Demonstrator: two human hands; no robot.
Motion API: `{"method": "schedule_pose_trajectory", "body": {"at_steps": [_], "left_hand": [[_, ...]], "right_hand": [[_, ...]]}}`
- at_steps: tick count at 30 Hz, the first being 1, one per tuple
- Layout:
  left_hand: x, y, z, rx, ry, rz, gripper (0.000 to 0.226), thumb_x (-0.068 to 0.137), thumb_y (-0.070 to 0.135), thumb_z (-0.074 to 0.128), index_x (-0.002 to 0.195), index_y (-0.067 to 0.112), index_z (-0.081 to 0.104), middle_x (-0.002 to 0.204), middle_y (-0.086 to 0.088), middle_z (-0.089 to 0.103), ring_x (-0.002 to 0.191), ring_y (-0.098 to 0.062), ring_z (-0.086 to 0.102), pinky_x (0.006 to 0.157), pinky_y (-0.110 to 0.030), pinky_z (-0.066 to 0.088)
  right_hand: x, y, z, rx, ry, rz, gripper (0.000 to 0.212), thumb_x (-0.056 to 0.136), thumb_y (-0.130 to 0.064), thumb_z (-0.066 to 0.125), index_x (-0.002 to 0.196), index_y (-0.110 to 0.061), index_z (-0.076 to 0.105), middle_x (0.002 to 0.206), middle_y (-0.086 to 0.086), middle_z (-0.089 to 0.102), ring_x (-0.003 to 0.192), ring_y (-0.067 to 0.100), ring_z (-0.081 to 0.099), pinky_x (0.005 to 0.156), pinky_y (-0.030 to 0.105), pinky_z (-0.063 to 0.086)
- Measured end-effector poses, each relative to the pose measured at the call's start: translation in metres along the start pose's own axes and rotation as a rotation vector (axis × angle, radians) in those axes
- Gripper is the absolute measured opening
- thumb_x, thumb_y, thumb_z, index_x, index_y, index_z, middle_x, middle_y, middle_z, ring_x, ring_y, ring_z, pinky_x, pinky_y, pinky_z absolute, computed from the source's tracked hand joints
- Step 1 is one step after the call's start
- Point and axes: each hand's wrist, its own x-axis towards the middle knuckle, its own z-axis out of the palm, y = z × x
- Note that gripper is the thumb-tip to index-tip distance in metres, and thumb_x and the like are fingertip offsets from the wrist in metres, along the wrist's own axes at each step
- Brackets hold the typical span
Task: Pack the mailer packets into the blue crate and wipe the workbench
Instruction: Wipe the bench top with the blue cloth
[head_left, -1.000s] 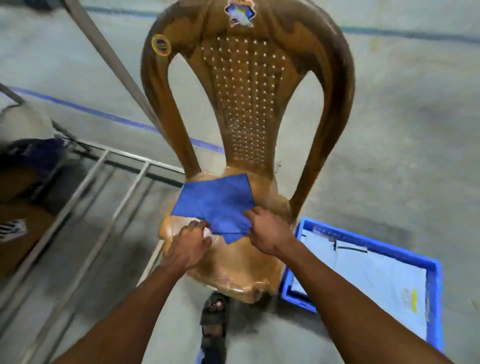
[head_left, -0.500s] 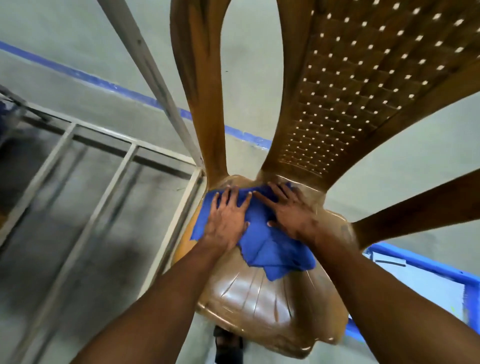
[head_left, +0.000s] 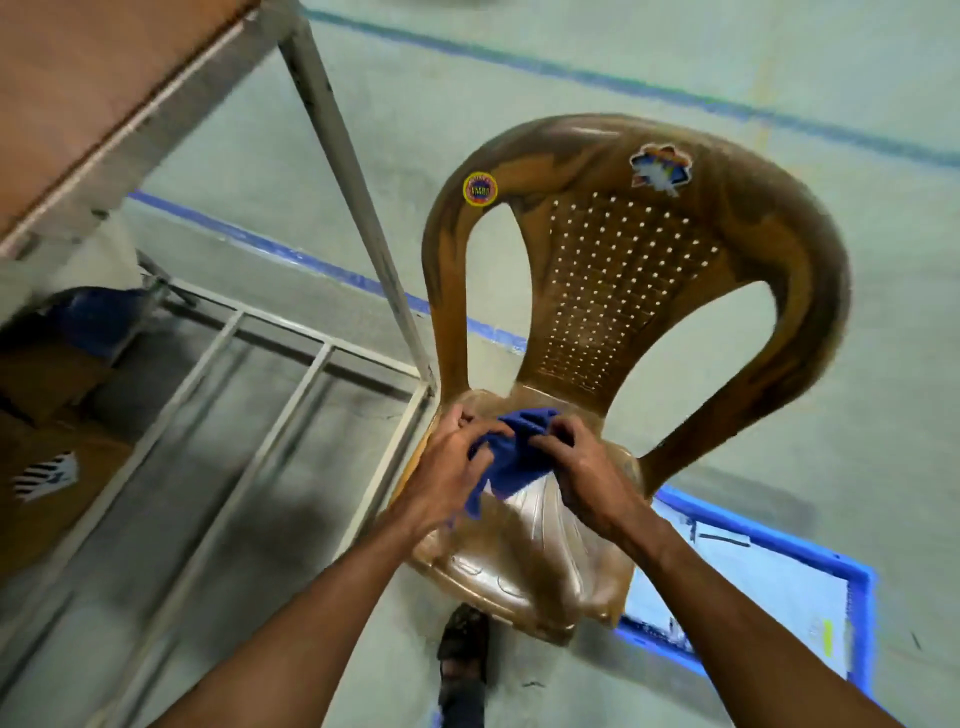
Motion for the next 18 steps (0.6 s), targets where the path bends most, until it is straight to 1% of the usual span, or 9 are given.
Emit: {"method": "schedule_pose_trajectory", "body": {"at_steps": [2,4,6,8,11,13,16,17,18], "left_hand": [[-0.026,0.049,-0.036,-0.001,0.085,0.046,0.035,0.087,-0.001,0.057,0.106,0.025,0.071,0.114,0.008,0.047,0.104,0.005,0.048,0.09,0.0,0.032],[-0.056,0.1,-0.073,0.005,0.169,0.097,0.036,0.082,-0.004,0.056,0.1,0.021,0.074,0.11,0.01,0.059,0.102,0.005,0.054,0.093,-0.001,0.031],[-0.093,0.15,-0.11,-0.016,0.23,0.102,0.037,0.079,-0.004,0.055,0.096,0.022,0.074,0.102,0.014,0.067,0.098,0.005,0.059,0.092,-0.004,0.035],[-0.132,0.194,-0.147,-0.034,0.306,0.148,0.036,0.079,-0.001,0.053,0.093,0.025,0.072,0.098,0.016,0.069,0.095,0.01,0.059,0.09,-0.007,0.038],[-0.196,0.242,-0.199,-0.06,0.356,0.151,0.034,0.078,0.008,0.047,0.092,0.027,0.071,0.096,0.017,0.071,0.095,0.004,0.062,0.089,-0.015,0.043],[-0.236,0.259,-0.23,-0.06,0.376,0.15,0.03,0.082,0.012,0.047,0.094,0.026,0.071,0.097,0.017,0.071,0.097,0.001,0.063,0.092,-0.021,0.046],[-0.298,0.277,-0.27,-0.094,0.407,0.176,0.014,0.085,0.018,0.073,0.097,0.023,0.07,0.1,0.016,0.071,0.099,0.002,0.063,0.093,-0.021,0.046],[-0.32,0.28,-0.282,-0.109,0.418,0.18,0.023,0.078,0.019,0.082,0.097,0.022,0.07,0.1,0.015,0.071,0.099,0.001,0.063,0.091,-0.018,0.045],[-0.342,0.281,-0.293,-0.107,0.434,0.186,0.032,0.071,0.019,0.087,0.097,0.023,0.069,0.101,0.014,0.07,0.1,-0.001,0.062,0.09,-0.018,0.044]], "right_hand": [[-0.031,-0.043,-0.024,-0.067,0.065,-0.111,0.029,0.099,-0.035,0.05,0.126,-0.026,0.051,0.119,-0.017,0.05,0.098,-0.006,0.049,0.085,0.019,0.044],[-0.064,-0.084,-0.049,-0.199,0.106,-0.266,0.038,0.098,-0.028,0.049,0.135,-0.021,0.05,0.136,-0.008,0.045,0.12,0.006,0.046,0.103,0.031,0.043],[-0.096,-0.121,-0.07,-0.439,0.162,-0.507,0.047,0.091,-0.021,0.056,0.138,-0.02,0.051,0.142,0.003,0.043,0.124,0.021,0.045,0.107,0.039,0.04],[-0.132,-0.167,-0.089,-0.659,0.214,-0.671,0.058,0.089,-0.023,0.064,0.143,-0.026,0.045,0.136,0.007,0.05,0.109,0.026,0.048,0.096,0.041,0.044],[-0.187,-0.236,-0.109,-0.835,0.286,-0.785,0.067,0.087,-0.034,0.066,0.146,-0.035,0.035,0.1,0.0,0.064,0.088,0.024,0.047,0.078,0.04,0.04],[-0.214,-0.272,-0.113,-0.85,0.308,-0.889,0.061,0.087,-0.034,0.065,0.143,-0.035,0.041,0.091,0.0,0.061,0.097,0.027,0.051,0.085,0.041,0.032],[-0.243,-0.319,-0.103,-0.642,0.246,-1.019,0.054,0.084,-0.016,0.061,0.136,-0.028,0.053,0.103,0.01,0.058,0.128,0.03,0.043,0.107,0.039,0.027],[-0.254,-0.334,-0.094,-0.537,0.205,-1.043,0.054,0.084,-0.009,0.059,0.134,-0.026,0.056,0.11,0.013,0.056,0.129,0.028,0.043,0.11,0.036,0.031],[-0.264,-0.349,-0.083,-0.449,0.172,-1.063,0.053,0.085,-0.004,0.058,0.133,-0.025,0.057,0.115,0.013,0.053,0.121,0.027,0.048,0.106,0.036,0.04]]}}
